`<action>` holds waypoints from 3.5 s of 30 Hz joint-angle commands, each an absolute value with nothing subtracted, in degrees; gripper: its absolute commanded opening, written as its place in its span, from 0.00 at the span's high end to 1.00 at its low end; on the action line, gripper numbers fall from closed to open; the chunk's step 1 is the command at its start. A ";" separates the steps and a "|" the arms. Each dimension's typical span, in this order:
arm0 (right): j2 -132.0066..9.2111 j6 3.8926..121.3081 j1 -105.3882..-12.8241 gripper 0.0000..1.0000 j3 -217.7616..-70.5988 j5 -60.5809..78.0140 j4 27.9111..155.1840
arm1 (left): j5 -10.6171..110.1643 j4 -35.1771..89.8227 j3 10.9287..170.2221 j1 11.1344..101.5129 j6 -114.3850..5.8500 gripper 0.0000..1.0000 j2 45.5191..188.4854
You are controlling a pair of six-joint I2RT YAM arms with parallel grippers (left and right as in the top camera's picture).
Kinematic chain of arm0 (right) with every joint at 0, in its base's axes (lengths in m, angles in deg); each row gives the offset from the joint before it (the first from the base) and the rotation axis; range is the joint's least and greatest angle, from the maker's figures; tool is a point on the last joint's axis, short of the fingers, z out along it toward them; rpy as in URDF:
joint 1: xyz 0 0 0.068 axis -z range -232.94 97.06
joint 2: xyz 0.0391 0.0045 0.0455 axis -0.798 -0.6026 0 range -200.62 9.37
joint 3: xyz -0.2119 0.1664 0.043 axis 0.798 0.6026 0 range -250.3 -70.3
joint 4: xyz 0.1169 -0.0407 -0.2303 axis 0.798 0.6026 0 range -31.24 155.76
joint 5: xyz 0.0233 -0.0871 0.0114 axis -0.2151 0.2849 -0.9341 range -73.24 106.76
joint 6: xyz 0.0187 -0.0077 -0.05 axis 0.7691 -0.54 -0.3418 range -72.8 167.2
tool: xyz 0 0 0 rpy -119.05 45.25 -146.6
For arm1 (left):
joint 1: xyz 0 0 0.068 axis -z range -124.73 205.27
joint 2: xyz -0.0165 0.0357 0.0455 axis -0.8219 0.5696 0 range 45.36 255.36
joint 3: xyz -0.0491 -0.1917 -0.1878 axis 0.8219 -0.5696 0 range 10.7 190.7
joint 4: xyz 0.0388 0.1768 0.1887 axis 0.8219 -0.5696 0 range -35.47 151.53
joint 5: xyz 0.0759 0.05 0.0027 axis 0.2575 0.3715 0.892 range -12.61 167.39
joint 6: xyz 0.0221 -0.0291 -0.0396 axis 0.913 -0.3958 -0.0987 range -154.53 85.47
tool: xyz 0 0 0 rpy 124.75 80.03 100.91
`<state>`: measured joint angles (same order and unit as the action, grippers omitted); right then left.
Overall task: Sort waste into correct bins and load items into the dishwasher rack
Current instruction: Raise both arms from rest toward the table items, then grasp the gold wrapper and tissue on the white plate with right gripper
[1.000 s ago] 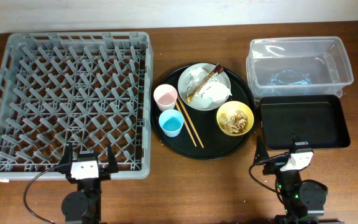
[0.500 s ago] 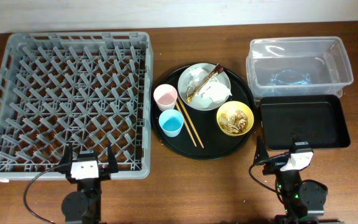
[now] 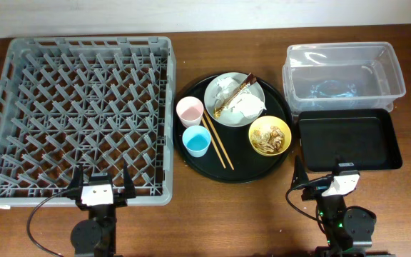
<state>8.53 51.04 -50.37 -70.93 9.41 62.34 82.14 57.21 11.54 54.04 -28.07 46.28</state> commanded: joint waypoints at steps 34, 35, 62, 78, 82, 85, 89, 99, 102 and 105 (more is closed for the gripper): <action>-23.57 50.36 -50.68 0.01 -107.52 5.30 68.43 | 84.09 59.22 42.99 54.26 -24.53 0.01 71.73; -26.26 50.36 -50.68 0.02 -110.07 5.27 70.75 | 84.09 57.15 46.95 54.26 -24.53 0.01 76.18; -98.00 76.72 -73.43 0.02 -167.80 20.64 93.96 | 74.60 25.83 89.40 54.41 -20.95 0.01 130.11; -129.41 83.34 -74.26 0.02 -200.60 26.96 122.95 | 74.58 23.31 89.40 54.41 -20.95 0.01 130.13; -130.87 83.32 -74.20 0.02 -199.80 27.13 123.08 | 74.60 23.07 89.40 54.41 -20.95 0.01 130.13; -131.00 83.32 -74.20 0.00 -197.19 27.13 122.68 | 74.58 23.07 89.40 54.41 -20.95 0.01 130.13; -131.04 83.34 -74.20 0.06 -193.13 26.85 120.91 | 74.58 23.07 89.40 54.41 -20.95 0.01 130.13; -131.59 83.69 -74.22 0.64 -188.04 26.23 116.37 | 74.60 23.07 89.40 54.41 -20.95 0.01 130.13; -131.20 83.47 -74.20 0.96 -188.39 26.19 116.41 | 74.60 23.07 89.40 54.41 -20.95 0.01 130.13; -128.88 79.95 -73.91 0.96 -191.58 22.89 117.76 | 74.60 23.07 89.40 54.41 -20.95 0.01 130.13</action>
